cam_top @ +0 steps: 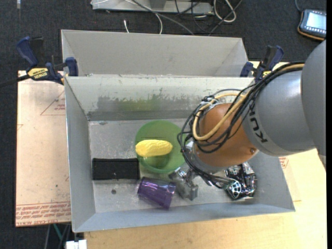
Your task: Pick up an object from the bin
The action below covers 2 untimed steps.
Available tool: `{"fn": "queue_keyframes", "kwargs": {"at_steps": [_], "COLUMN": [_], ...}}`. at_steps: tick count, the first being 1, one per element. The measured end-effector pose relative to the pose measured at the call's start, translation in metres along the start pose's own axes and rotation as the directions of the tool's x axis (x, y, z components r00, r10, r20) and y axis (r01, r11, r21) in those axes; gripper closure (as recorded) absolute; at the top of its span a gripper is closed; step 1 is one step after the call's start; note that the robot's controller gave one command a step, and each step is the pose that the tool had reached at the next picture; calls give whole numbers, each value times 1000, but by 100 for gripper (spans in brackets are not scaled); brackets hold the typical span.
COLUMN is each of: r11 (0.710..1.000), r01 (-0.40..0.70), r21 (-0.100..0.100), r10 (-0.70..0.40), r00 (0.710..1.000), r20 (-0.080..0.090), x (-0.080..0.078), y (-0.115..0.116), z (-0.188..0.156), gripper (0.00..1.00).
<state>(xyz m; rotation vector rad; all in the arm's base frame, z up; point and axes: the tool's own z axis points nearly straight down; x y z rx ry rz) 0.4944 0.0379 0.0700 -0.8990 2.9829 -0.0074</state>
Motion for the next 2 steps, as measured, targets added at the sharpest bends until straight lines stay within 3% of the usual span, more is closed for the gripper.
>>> {"fn": "queue_keyframes", "kwargs": {"at_steps": [1,2], "r11": [977,970], "r01": [-214,-245], "r21": [-1,-1], "r10": [214,245], "r00": [977,970], "r20": [-1,-1], "x": [-12,-10], "y": [19,17], "z": [0,0], "gripper": [100,100]}}
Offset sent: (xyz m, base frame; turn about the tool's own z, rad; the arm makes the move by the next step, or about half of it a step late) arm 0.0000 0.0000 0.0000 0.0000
